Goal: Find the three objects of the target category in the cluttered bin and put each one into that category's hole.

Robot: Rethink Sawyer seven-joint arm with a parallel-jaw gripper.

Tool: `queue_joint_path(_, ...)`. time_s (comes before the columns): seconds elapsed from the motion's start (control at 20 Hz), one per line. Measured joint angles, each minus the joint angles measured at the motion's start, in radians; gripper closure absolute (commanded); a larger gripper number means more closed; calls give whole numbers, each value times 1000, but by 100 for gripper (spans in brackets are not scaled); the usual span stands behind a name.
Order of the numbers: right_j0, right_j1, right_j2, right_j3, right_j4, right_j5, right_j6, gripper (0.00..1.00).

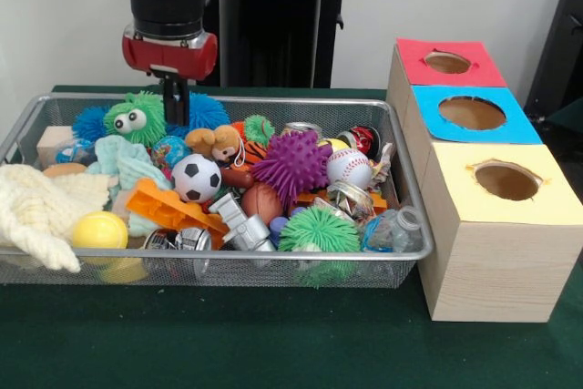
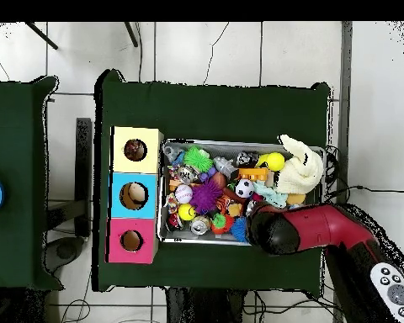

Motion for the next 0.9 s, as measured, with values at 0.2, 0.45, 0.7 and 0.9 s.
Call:
queue_joint_path(0.2, 0, -23, 1, 2, 21, 8, 0, 100)
queue_joint_path(0.45, 0, -49, 1, 4, 38, 20, 0, 100)
queue_joint_path(0.7, 2, -42, 1, 4, 37, 21, 0, 100)
queue_joint_path(0.9, 11, -32, 1, 3, 37, 21, 0, 100)
